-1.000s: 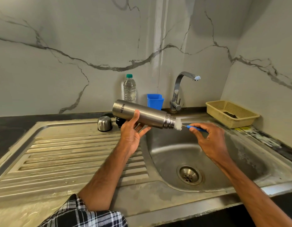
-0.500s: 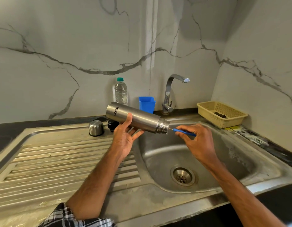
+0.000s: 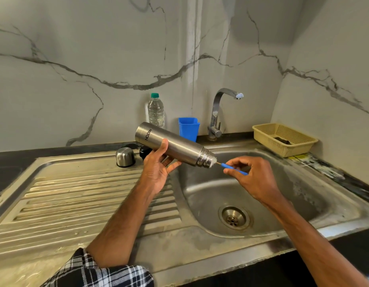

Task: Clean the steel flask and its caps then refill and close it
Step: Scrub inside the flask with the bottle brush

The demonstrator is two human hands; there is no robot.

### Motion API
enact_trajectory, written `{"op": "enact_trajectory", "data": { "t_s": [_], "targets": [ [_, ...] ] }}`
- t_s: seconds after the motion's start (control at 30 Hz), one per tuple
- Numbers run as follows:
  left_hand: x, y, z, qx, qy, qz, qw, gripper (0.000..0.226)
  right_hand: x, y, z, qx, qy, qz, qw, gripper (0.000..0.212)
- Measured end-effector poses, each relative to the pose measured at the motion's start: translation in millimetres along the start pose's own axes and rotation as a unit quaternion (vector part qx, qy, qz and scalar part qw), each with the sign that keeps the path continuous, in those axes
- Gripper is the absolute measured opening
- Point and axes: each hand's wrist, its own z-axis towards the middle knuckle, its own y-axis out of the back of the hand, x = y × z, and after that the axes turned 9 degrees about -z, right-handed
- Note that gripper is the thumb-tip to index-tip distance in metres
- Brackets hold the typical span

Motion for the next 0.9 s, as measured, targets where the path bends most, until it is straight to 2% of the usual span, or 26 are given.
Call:
{"op": "enact_trajectory", "data": {
  "t_s": [0.07, 0.1, 0.17, 0.23, 0.3, 0.37, 0.5, 0.6, 0.63, 0.7, 0.77, 0.83, 0.9],
  "targets": [
    [0.5, -0.9, -0.5, 0.002, 0.002, -0.005, 1.0, 0.104, 0.5, -1.5, -0.4, -0.004, 0.002, -0.016, 1.0, 0.007],
    [0.4, -1.0, -0.7, 0.004, 0.003, -0.009, 1.0, 0.103, 0.3, -2.0, -0.2, 0.014, -0.008, -0.026, 1.0, 0.009],
    [-0.8, -1.1, -0.6, 0.006, 0.006, -0.011, 1.0, 0.104, -1.8, -4.6, 0.3, 0.073, -0.042, -0.042, 0.996, 0.041],
    [-1.3, -0.6, -0.5, 0.008, 0.007, 0.002, 1.0, 0.105, 0.4, -4.2, -0.6, 0.13, -0.077, -0.008, 0.988, 0.055],
    [-0.8, 0.1, -0.5, 0.009, 0.009, 0.009, 1.0, 0.105, 0.7, -1.4, -0.5, 0.133, -0.078, 0.024, 0.988, 0.049],
    [-1.1, 0.6, -0.4, 0.01, 0.007, 0.007, 1.0, 0.103, 1.0, 1.7, 0.2, 0.089, -0.06, 0.044, 0.993, 0.022],
    [-1.7, 0.0, 0.0, 0.01, 0.007, -0.004, 1.0, 0.105, 3.2, 1.7, -2.9, 0.024, -0.004, -0.011, 1.0, 0.021],
    [-1.7, -0.7, 0.0, 0.006, 0.011, -0.005, 1.0, 0.106, 2.7, 1.5, -4.0, 0.028, 0.009, -0.008, 1.0, 0.008],
    [-1.6, -1.0, -0.2, 0.006, 0.01, 0.001, 1.0, 0.106, 3.1, 2.0, -4.1, 0.054, 0.008, -0.013, 0.998, 0.01],
    [-1.5, -2.0, -2.1, 0.007, 0.013, 0.02, 1.0, 0.107, 2.6, -0.8, -5.7, 0.119, -0.001, -0.012, 0.993, 0.042],
    [-0.7, -3.9, -3.8, 0.008, 0.014, 0.035, 0.999, 0.109, 3.0, -1.0, -6.6, 0.164, -0.035, 0.028, 0.985, 0.055],
    [0.9, -5.2, -5.1, 0.003, 0.014, 0.036, 0.999, 0.101, -0.9, -2.0, -4.1, 0.175, -0.058, 0.031, 0.982, 0.052],
    [1.7, -5.6, -4.6, -0.011, 0.012, 0.034, 0.999, 0.076, -3.1, -1.6, -1.7, 0.141, -0.059, 0.028, 0.988, 0.03]
  ]
}}
